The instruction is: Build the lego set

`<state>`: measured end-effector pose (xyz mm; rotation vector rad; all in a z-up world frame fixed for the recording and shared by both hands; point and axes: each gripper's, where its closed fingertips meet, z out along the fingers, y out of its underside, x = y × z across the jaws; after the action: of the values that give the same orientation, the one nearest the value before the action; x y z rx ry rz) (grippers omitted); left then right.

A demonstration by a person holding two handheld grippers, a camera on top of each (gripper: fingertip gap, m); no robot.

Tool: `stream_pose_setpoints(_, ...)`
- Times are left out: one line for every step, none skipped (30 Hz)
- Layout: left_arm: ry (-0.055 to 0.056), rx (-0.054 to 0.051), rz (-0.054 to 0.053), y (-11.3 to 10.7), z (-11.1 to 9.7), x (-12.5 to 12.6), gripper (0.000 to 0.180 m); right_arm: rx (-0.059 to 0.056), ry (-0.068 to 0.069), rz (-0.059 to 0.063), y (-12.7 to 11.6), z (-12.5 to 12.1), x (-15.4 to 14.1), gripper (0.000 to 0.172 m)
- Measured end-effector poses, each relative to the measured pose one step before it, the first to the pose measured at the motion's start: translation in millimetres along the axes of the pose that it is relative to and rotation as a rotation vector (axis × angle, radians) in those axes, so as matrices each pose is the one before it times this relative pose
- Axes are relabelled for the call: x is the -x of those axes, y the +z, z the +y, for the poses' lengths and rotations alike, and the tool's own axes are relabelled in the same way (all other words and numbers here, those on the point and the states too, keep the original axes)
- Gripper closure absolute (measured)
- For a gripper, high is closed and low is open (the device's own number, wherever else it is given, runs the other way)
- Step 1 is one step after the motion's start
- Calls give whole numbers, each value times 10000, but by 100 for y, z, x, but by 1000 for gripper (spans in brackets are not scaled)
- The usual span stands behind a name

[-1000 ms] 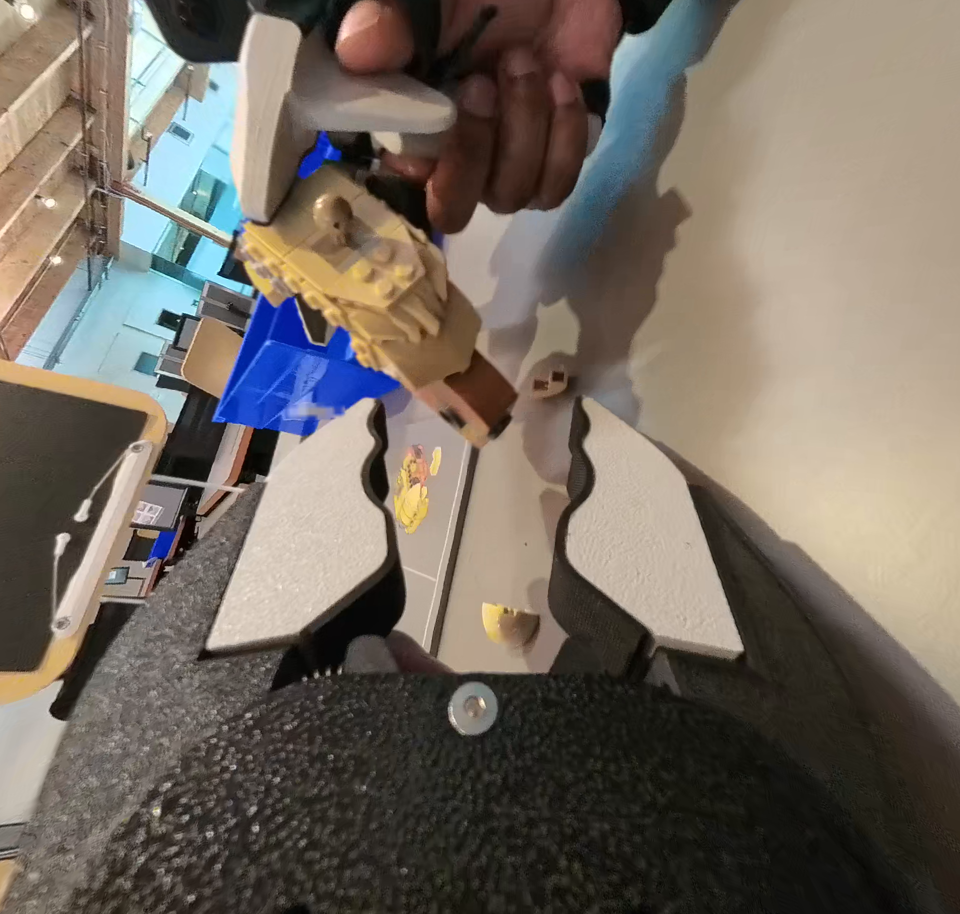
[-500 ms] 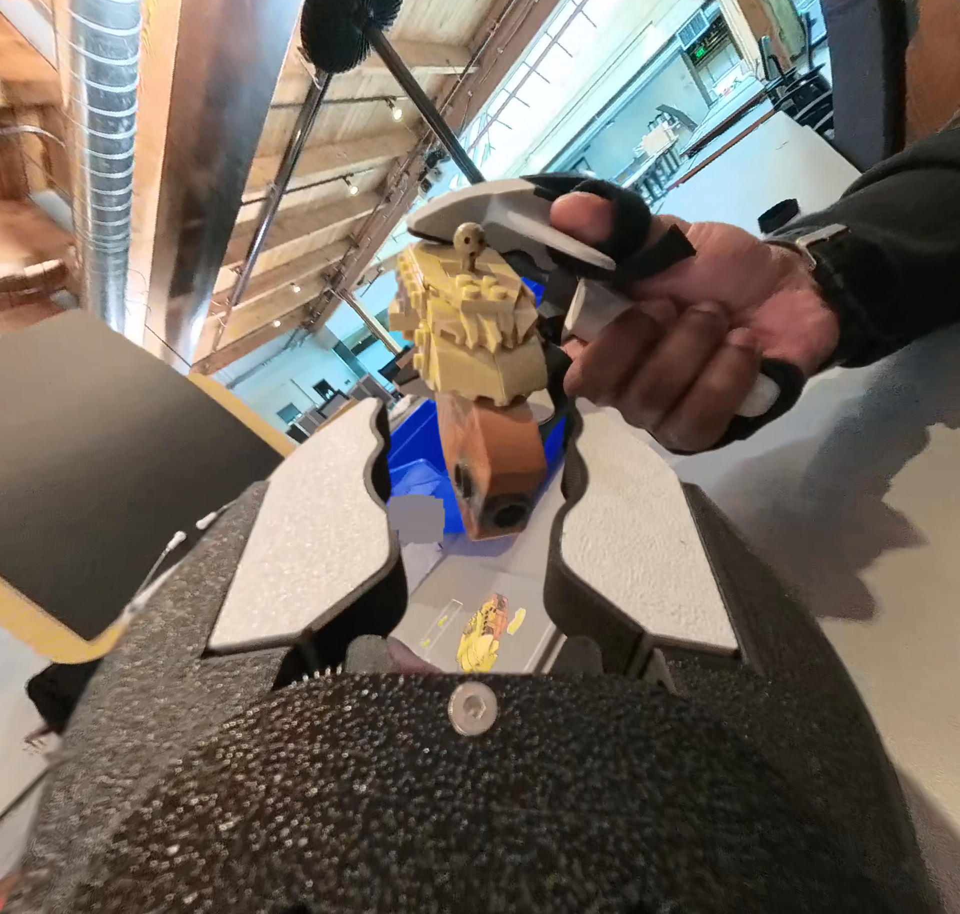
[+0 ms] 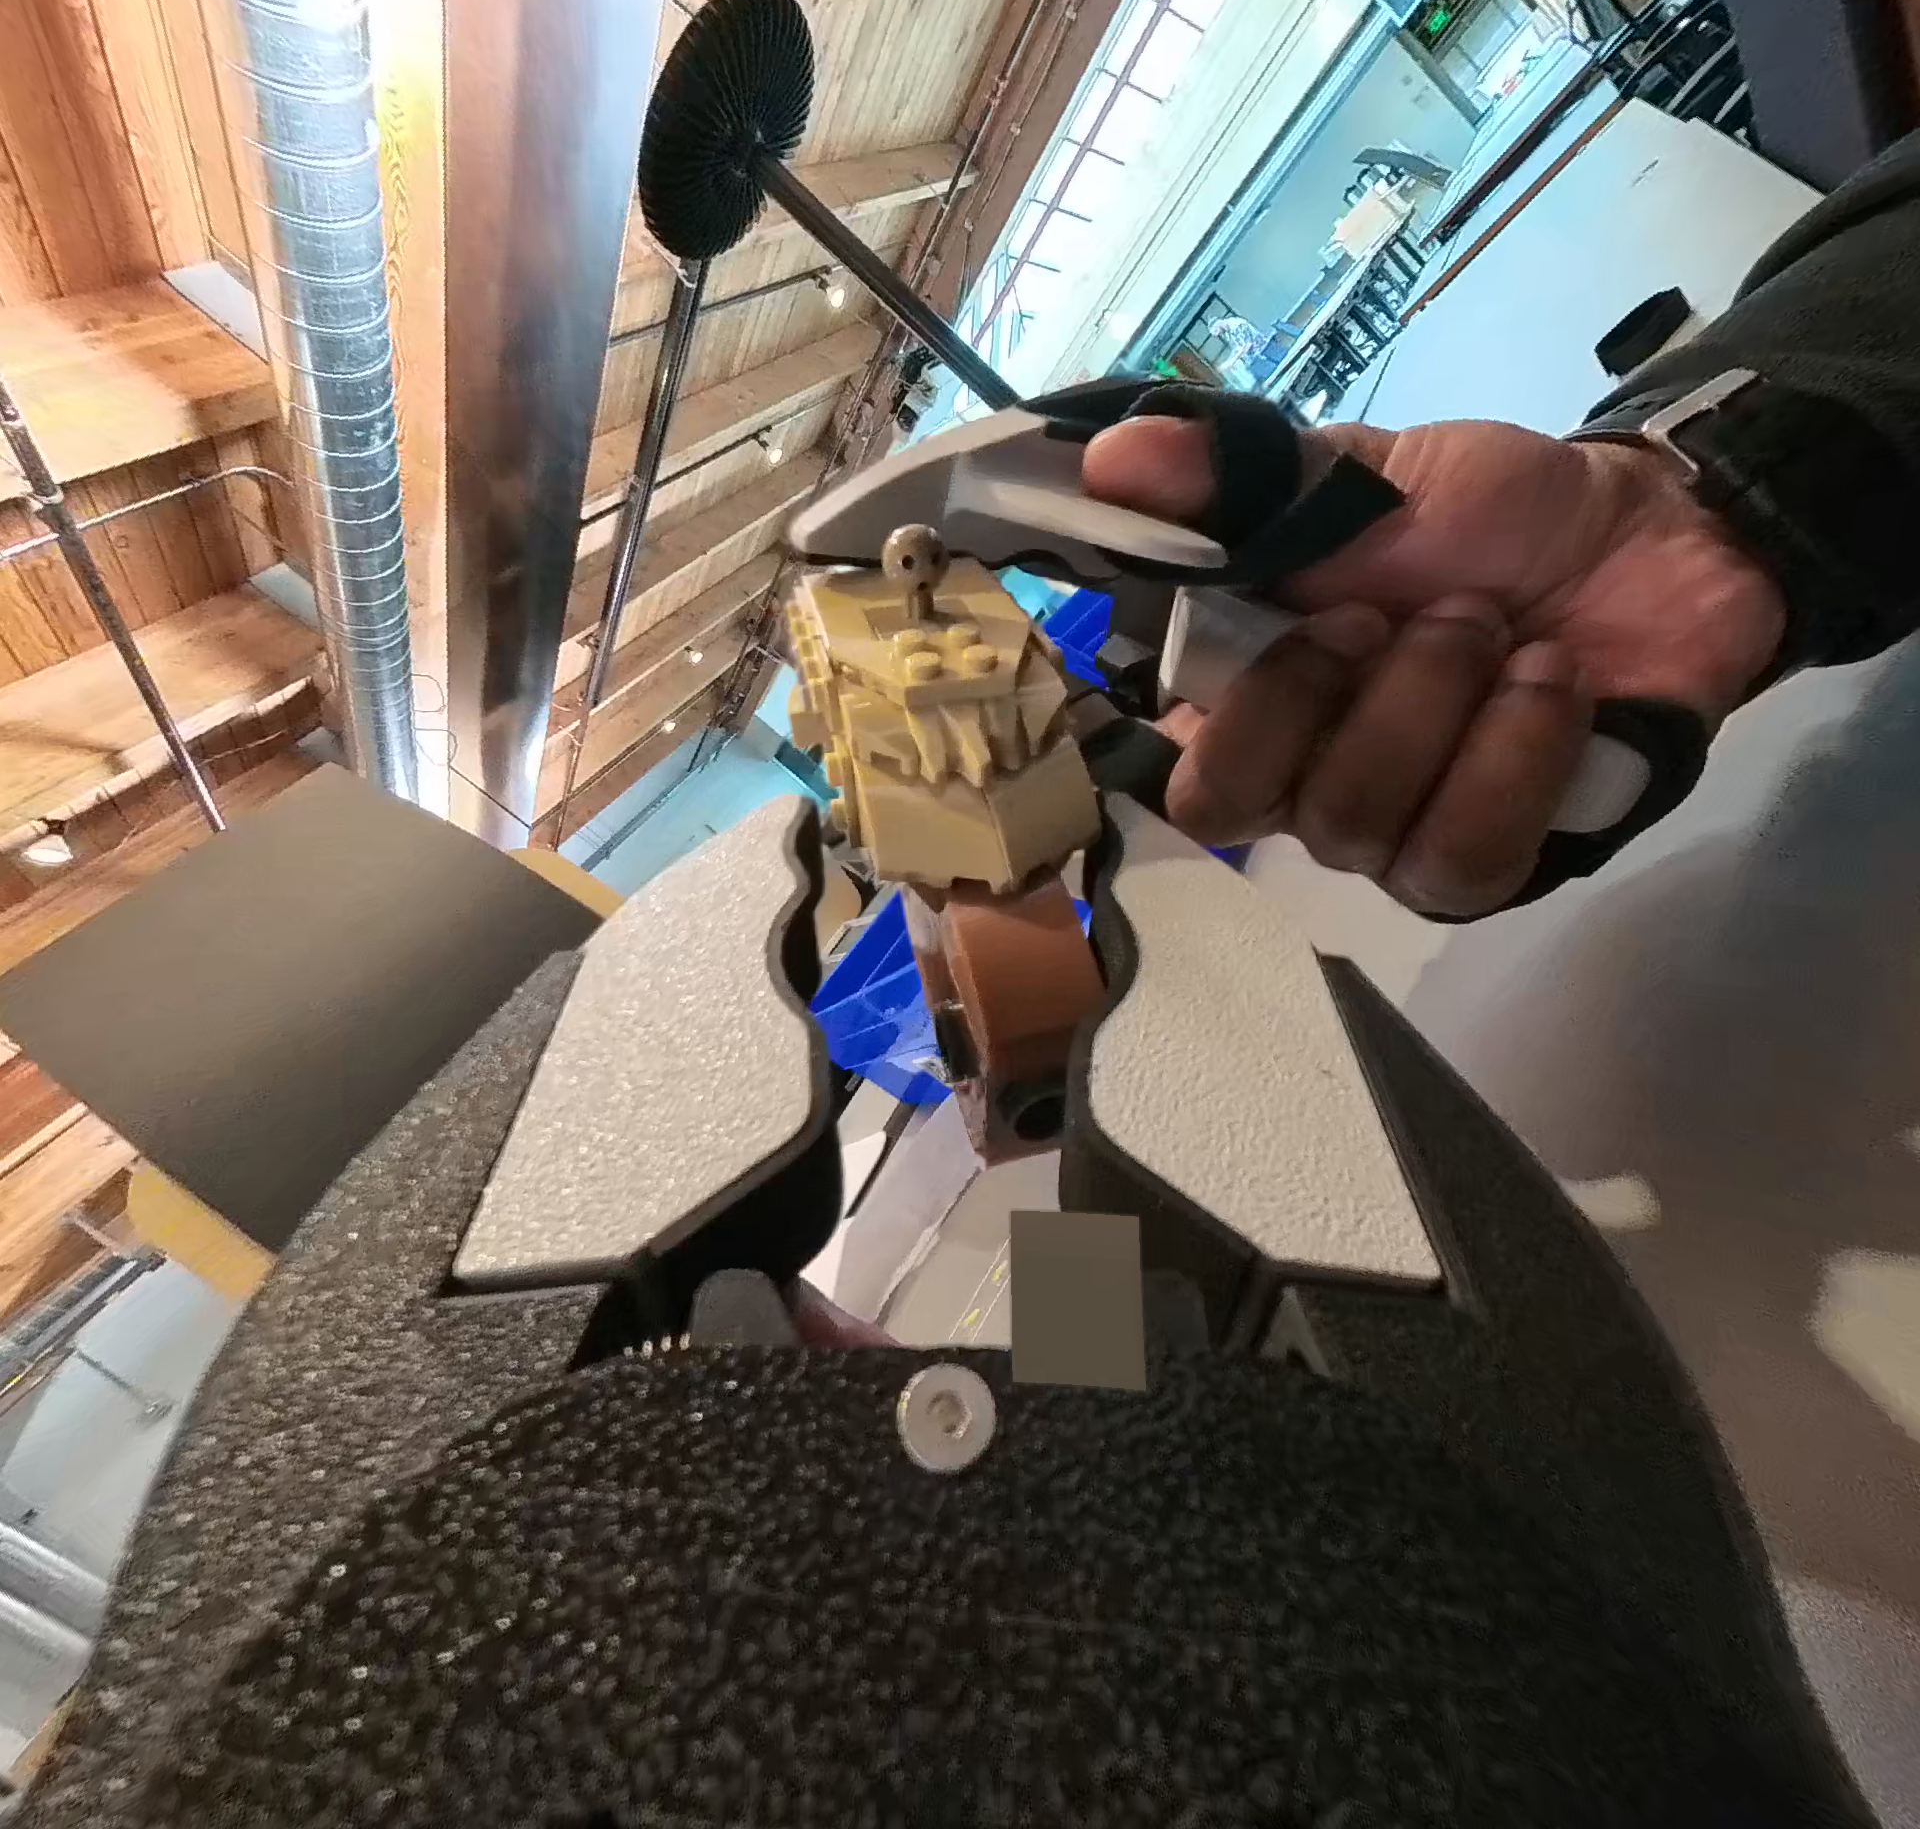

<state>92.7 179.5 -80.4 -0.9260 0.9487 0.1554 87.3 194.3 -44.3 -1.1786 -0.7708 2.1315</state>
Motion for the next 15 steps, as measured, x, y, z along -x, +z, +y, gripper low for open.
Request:
stream_pose_setpoints(2, 29, -4, -43, 98, 117, 131, 21, 11, 11, -22, 77, -65, 111)
stream_pose_setpoints(10, -26, 45, -60, 8, 33, 130, 6, 71, -16, -24, 86, -66, 111)
stream_pose_setpoints(16, -64, 51, -69, -63, 24, 129, 16, 121, -42, -27, 115, -71, 111)
stream_pose_setpoints(2, -97, 101, -76, -132, -62, 128, 51, 138, -40, -23, 173, -85, 111)
stream_pose_setpoints(2, -89, 152, -78, -109, -134, 128, 30, 131, -42, -42, 155, -63, 112)
stream_pose_setpoints(-28, -94, 150, -73, -113, -139, 127, 27, 119, -60, -26, 156, -18, 112)
stream_pose_setpoints(-75, -114, 130, -74, -156, -117, 126, 22, 112, -84, -3, 142, 20, 112)
stream_pose_setpoints(-94, -126, 110, -76, -202, -60, 126, 16, 107, -109, -1, 118, 64, 112)
stream_pose_setpoints(-87, -139, 103, -60, -238, -63, 125, 30, 98, -102, 26, 117, 66, 112)
stream_pose_setpoints(-54, -77, 88, -37, -153, -50, 125, 5, 50, -69, 24, 85, 58, 111)
stream_pose_setpoints(-29, -21, 112, 6, -52, -104, 125, -3, 5, -44, 24, 50, 54, 111)
stream_pose_setpoints(-14, 36, 132, 35, 38, -166, 124, 4, -22, -30, 16, 36, 44, 111)
stream_pose_setpoints(-23, 48, 118, 47, 52, -161, 123, 9, -16, -16, 10, 35, 23, 111)
stream_pose_setpoints(-20, 33, 99, 48, 38, -152, 122, 0, 26, -27, 18, 40, 16, 111)
stream_pose_setpoints(-25, 1, 97, 44, -19, -158, 121, -12, 47, -27, 5, 44, 2, 111)
